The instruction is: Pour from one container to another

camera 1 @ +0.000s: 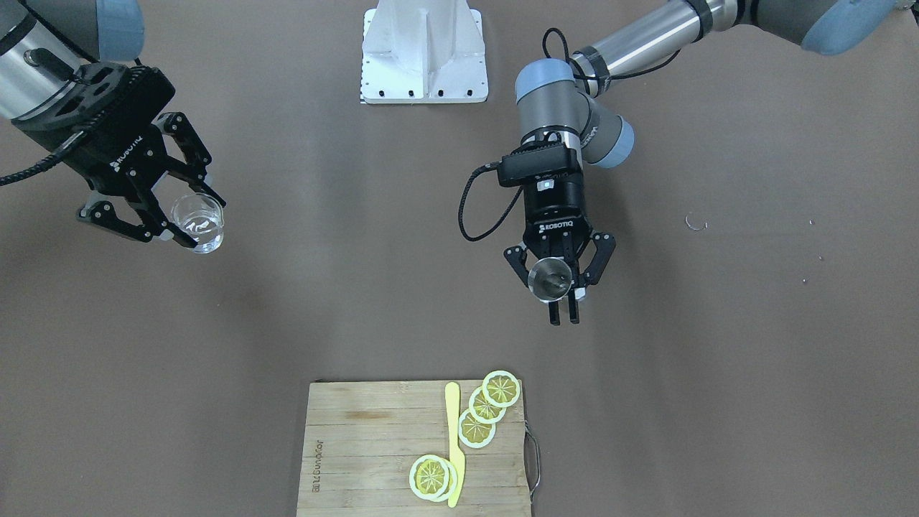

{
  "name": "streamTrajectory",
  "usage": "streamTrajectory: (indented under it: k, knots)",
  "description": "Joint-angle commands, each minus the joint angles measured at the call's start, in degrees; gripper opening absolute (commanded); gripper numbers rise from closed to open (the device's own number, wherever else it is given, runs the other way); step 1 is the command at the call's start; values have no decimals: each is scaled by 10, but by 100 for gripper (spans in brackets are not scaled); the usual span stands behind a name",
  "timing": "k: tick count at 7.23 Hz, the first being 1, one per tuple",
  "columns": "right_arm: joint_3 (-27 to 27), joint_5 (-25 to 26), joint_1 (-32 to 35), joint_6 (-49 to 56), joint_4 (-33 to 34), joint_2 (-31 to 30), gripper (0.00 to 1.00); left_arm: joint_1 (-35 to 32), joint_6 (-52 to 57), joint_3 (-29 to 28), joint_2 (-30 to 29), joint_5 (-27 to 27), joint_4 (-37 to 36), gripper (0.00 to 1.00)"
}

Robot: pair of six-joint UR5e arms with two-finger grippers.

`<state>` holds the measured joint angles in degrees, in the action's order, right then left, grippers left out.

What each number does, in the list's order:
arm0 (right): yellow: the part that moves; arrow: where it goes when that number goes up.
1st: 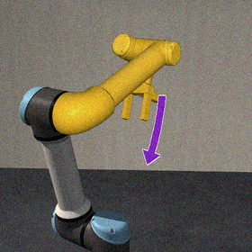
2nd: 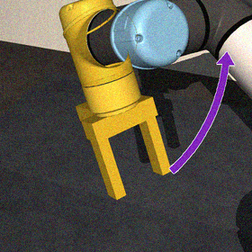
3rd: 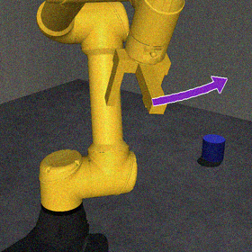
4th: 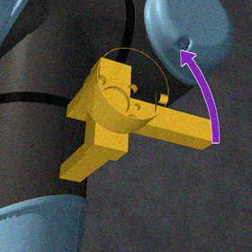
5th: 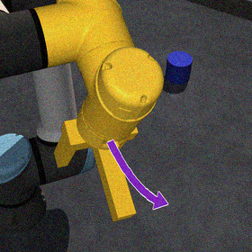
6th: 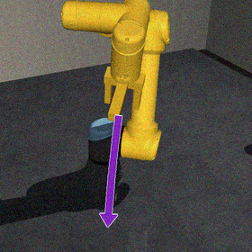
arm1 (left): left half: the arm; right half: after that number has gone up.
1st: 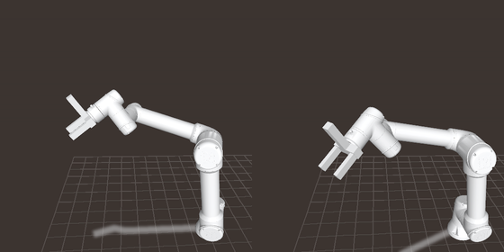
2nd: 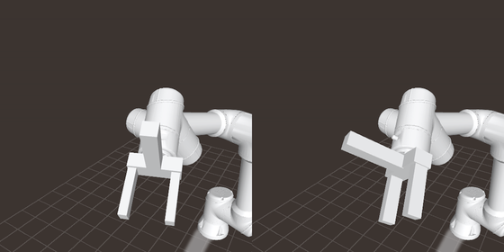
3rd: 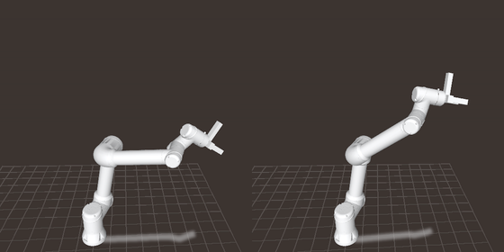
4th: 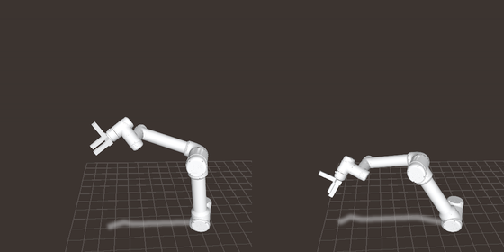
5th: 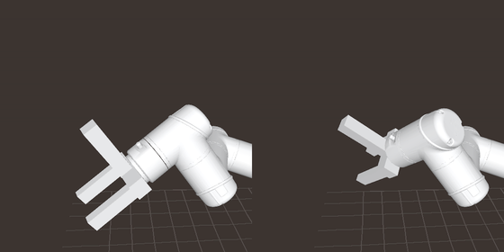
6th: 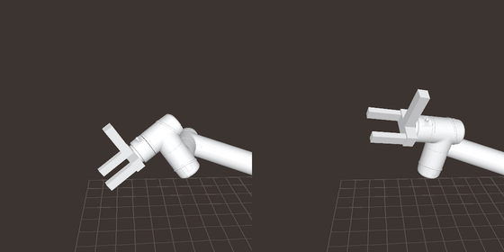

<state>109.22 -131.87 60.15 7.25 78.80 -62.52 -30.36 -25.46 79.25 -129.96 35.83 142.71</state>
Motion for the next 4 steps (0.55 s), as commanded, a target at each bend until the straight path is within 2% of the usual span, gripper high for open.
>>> streamTrajectory:
  k: [1,3,4]
  knots:
    - [1,3,0,9,49,29,0,-7,61,-70,-82,14,-2,0]
    - [-8,19,2,83,130,72,0,0,81,-125,-138,13,-3,0]
    - [-11,25,3,103,141,78,0,12,81,-133,-153,12,-18,0]
